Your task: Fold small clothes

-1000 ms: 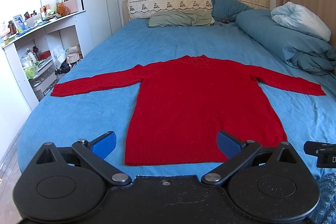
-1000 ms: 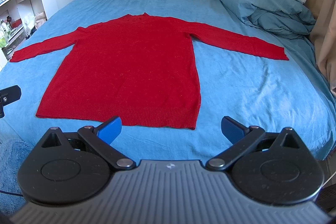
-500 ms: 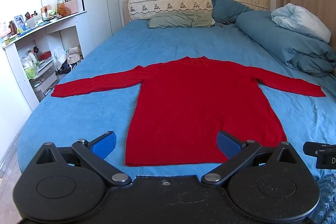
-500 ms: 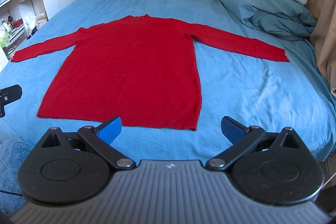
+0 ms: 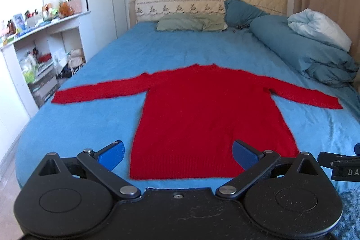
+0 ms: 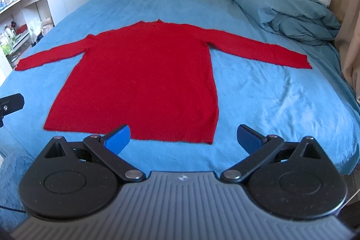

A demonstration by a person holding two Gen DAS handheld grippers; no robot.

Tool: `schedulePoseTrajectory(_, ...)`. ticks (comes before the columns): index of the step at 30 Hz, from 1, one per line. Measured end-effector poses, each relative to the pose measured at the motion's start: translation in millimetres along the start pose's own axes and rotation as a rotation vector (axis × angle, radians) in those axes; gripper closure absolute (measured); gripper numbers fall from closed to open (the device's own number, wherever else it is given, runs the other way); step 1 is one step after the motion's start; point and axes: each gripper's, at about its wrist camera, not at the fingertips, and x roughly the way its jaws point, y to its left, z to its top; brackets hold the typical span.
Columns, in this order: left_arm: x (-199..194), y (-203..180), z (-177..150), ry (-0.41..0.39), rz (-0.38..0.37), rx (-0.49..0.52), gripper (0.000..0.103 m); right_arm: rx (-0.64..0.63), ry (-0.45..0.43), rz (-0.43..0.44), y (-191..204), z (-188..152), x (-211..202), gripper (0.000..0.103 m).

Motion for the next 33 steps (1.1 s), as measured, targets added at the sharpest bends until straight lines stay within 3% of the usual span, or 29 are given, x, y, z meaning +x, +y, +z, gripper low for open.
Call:
schedulePoseTrajectory(5,4.6,-17.0,41.2,-0.074,-0.049,0.021,0.000,0.052,-0.061,-0.021,-30.0,30.8,1.0,0.000)
schedulePoseTrajectory(9,37.0,-35.7,78.7,-0.088,-0.078,0.038,0.000,0.113,-0.084,-0.075,-70.8,60.1,22.6,0.000)
schedulePoseTrajectory(13,94.0,-51.8,115.5,-0.066,-0.102,0.043,0.000,0.187,-0.081,-0.132,-119.5,84.9,65.0,0.000)
schedulePoseTrajectory(20,218.7,-95.4,159.6,-0.009,-0.182,0.062,0.000,0.364,-0.074,-0.208,-208.3,107.0,177.9,0.000)
schedulePoseTrajectory(26,350.2,-157.9,169.8,0.076,-0.215,0.113,0.000,0.533,-0.074,-0.287,-270.7,105.9,281.4,0.000)
schedulePoseTrajectory(33,433.7,-202.6,168.5,0.198,-0.215,0.129,0.000,0.749,-0.063,-0.325,-324.6,92.2,338.7,0.000)
